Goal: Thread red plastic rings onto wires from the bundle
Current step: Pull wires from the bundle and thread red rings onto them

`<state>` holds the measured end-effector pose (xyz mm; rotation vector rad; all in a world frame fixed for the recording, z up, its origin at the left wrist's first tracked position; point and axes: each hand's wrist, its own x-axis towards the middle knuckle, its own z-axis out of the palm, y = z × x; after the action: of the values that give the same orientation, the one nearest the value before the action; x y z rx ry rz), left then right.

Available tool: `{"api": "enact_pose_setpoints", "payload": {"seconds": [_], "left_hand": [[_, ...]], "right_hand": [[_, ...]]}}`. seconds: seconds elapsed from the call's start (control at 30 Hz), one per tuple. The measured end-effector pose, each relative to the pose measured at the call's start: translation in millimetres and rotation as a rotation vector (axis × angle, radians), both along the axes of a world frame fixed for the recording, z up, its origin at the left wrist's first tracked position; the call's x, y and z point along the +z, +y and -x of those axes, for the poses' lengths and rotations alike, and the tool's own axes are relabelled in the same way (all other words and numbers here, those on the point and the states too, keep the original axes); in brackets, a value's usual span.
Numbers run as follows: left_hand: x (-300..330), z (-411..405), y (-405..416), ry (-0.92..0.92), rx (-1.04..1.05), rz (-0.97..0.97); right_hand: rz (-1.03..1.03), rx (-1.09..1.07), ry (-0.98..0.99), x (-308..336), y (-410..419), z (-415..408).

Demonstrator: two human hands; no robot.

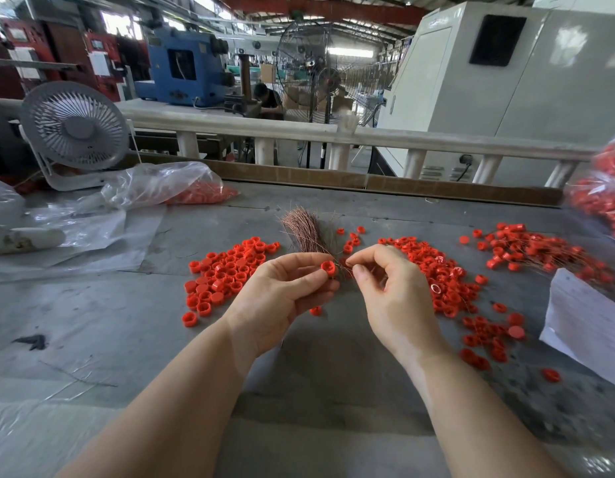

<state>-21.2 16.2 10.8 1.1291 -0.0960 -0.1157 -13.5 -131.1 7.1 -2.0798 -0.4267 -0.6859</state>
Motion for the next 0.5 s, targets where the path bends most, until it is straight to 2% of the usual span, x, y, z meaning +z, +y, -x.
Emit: {"api": "enact_pose_setpoints", "payload": {"seconds": [0.5], "left_hand": [[-3.4, -1.0, 0.4, -0.021, 0.033, -0.088]], "right_hand": [[-0.004, 0.006, -0.008, -1.8, 0.4, -1.1]]}}
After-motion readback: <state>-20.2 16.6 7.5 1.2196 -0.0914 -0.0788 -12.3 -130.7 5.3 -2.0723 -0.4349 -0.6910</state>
